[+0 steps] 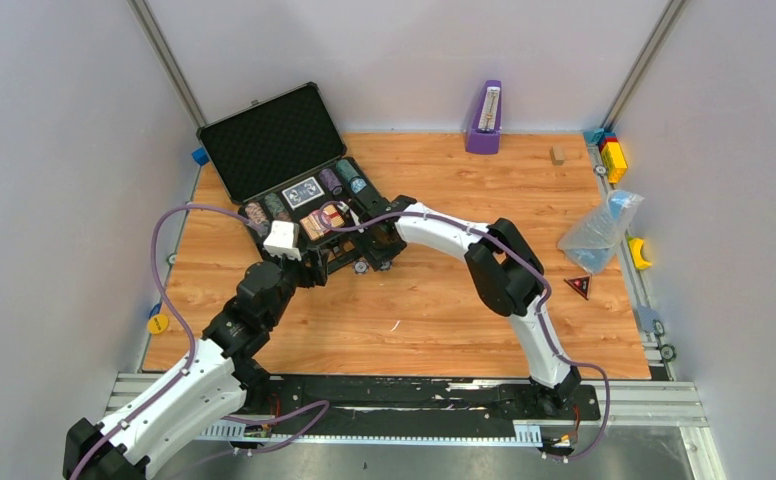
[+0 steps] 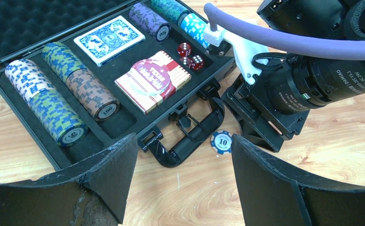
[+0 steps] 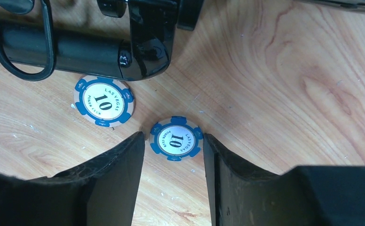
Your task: Pack up texas hold em set
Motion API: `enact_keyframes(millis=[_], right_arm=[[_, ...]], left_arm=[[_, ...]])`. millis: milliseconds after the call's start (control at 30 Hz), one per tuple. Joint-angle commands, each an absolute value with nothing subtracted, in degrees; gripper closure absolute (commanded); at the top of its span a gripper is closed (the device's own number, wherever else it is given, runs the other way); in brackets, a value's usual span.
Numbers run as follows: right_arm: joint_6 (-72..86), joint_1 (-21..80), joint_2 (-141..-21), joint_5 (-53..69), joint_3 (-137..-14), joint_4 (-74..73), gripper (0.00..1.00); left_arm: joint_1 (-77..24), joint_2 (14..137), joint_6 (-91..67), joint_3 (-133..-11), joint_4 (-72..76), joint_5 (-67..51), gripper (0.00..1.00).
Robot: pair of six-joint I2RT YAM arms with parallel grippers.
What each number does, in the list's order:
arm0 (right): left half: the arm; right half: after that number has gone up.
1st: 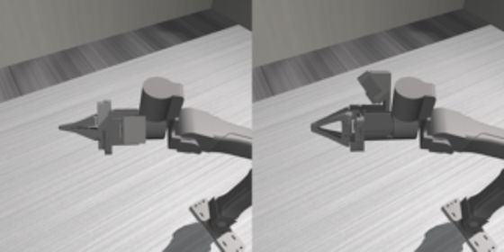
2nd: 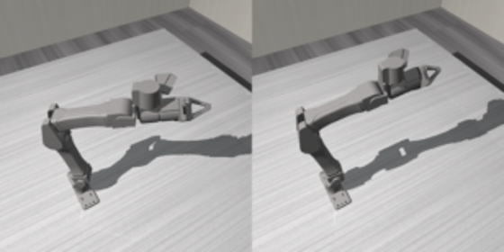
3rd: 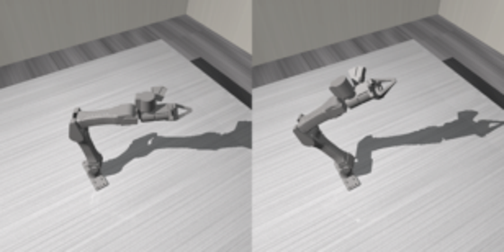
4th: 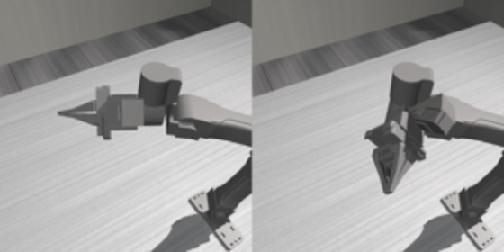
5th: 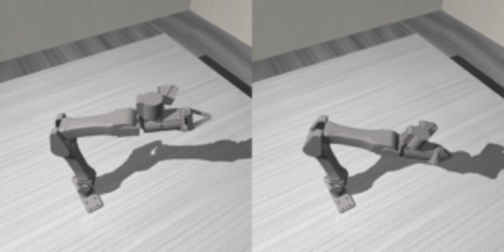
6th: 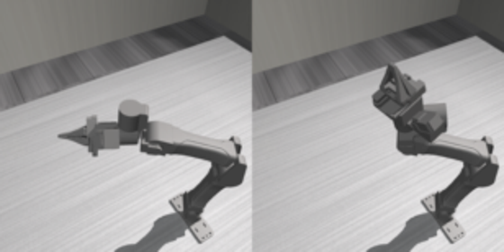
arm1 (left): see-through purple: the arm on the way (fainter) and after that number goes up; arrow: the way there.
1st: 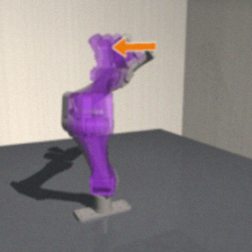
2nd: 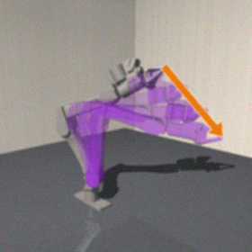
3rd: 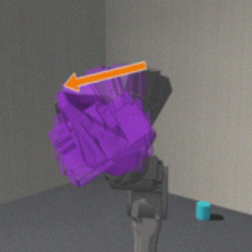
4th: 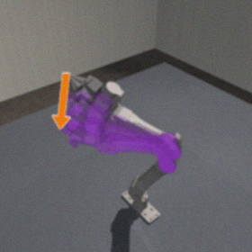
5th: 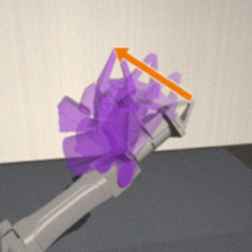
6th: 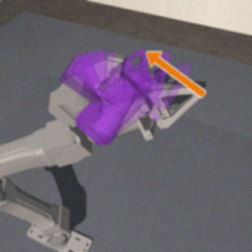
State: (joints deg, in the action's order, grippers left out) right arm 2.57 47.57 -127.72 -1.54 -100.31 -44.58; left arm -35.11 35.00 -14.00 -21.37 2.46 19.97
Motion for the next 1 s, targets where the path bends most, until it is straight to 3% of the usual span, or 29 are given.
enact_keyframes(millis=[0,233,367,967], right_arm=[[3.96,49.68,-134.64,0.08,-94.15,-49.57,0.51],[3.83,49.7,-134.66,-1.83,-93.99,-49.65,0.73],[4.01,49.71,-134.57,-4.1,-94.03,-49.96,0.99],[7.87,49.51,-117.18,-2.21,-99.36,-50.13,1.0]], left_arm=[[-35.19,35.33,-14.24,-21.51,4.68,21.05,0.2],[-35.17,35.24,-14.09,-21.36,4.6,21.45,0.2],[-35.2,35.12,-13.98,-21.36,4.55,21.67,0.2],[-35.15,35.23,-14.06,-21.42,4.59,21.45,0.2]])
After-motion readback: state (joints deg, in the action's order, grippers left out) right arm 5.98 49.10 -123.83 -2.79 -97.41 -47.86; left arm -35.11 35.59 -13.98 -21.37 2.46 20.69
